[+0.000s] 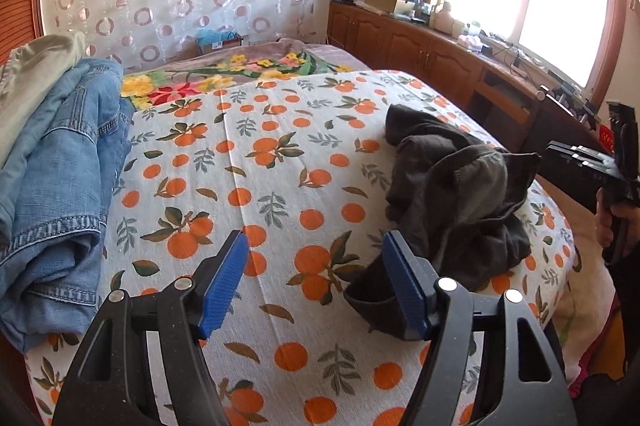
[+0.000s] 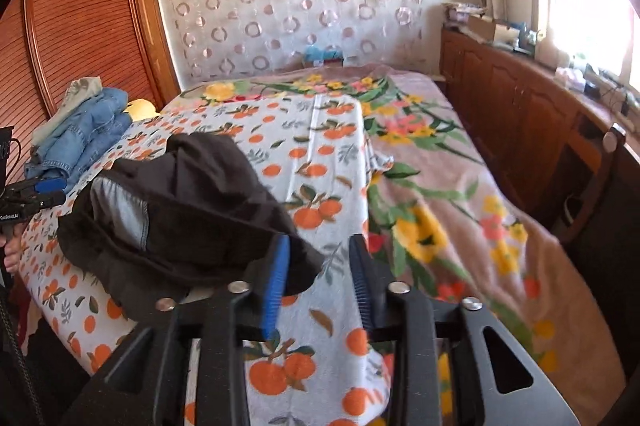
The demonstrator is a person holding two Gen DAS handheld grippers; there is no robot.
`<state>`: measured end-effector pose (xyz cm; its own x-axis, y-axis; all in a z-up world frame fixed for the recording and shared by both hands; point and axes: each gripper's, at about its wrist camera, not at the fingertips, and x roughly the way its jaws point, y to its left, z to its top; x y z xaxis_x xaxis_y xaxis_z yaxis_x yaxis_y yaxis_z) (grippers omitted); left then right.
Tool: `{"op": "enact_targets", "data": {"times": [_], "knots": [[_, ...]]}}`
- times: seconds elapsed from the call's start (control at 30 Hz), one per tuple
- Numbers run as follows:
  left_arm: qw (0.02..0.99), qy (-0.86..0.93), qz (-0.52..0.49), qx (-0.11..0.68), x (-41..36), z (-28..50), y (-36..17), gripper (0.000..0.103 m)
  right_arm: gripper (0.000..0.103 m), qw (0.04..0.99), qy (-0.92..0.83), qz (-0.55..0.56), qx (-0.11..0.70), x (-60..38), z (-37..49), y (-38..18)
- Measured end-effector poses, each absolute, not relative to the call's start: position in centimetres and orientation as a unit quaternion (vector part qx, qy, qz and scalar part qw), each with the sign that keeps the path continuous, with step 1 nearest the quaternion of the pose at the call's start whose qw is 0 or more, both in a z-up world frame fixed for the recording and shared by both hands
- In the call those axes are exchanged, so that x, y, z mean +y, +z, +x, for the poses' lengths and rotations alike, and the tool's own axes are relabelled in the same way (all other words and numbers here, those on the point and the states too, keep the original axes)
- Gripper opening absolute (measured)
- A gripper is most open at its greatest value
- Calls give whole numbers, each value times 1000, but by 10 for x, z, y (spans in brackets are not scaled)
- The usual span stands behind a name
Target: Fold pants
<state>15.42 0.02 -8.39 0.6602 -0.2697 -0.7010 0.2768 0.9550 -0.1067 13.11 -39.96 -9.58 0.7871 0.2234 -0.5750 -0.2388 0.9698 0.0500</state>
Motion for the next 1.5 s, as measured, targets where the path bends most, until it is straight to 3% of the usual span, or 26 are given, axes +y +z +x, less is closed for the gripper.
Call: {"op": "enact_targets", "data": {"times": [0.13, 0.53, 0.67, 0.87, 1.13, 1.23, 1.3, 1.4, 1.5], "knots": [[900, -158, 6, 405, -5, 157, -97, 71, 45, 940, 143, -22, 309, -390, 137, -108], [883, -180, 11, 434, -21, 144, -116, 71, 47, 929, 138, -53, 338, -386, 159, -118], [879, -190, 1, 436, -23, 144, -118, 51, 47, 926, 139, -58, 346, -387, 162, -120], [878, -202, -3, 435, -24, 135, -120, 33, 46, 922, 141, -54, 357, -391, 166, -122], [876, -200, -8, 438, -20, 130, -124, 31, 46, 925, 151, -49, 346, -385, 162, -114], [876, -200, -14, 438, -17, 129, -125, 27, 32, 924, 155, -55, 344, -381, 161, -113], [876, -202, -16, 437, -16, 128, -124, 21, 13, 923, 158, -62, 346, -378, 160, -113], [878, -205, -21, 431, -14, 126, -120, 9, 7, 921, 166, -59, 348, -378, 157, -108], [890, -198, -23, 411, -10, 121, -102, 5, 6, 929, 158, -57, 331, -381, 148, -91]]}}
